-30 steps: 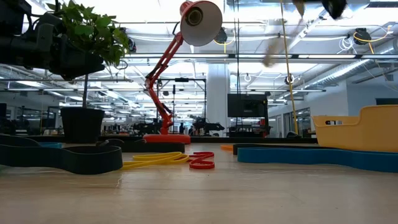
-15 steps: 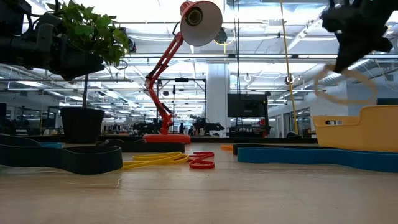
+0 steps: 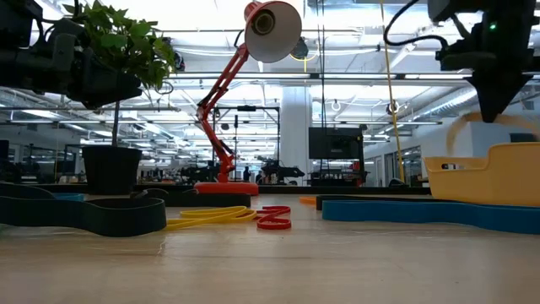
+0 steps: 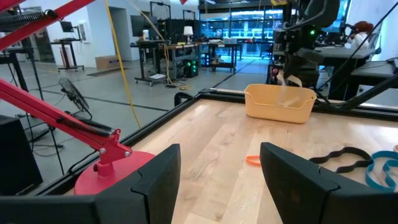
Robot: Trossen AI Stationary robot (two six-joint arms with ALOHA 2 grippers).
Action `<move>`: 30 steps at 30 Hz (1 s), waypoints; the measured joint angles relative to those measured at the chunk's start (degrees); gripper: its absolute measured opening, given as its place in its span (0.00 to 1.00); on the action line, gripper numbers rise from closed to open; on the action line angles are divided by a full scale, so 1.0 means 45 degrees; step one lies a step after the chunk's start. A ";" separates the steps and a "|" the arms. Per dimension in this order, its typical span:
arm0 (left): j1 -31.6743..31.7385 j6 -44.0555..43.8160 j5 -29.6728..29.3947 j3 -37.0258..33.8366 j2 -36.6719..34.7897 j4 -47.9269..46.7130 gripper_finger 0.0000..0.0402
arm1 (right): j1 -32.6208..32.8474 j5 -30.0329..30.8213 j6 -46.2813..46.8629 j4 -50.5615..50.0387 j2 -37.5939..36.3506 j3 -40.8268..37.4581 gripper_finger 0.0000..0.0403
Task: Pick and place rubber bands into bin
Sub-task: Put the top white rubber band into the yellow bin
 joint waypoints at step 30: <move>0.0001 -0.0060 0.0005 0.0000 0.0001 -0.0073 0.57 | -0.0891 -0.0335 -0.0112 -0.1024 0.1176 0.0000 0.16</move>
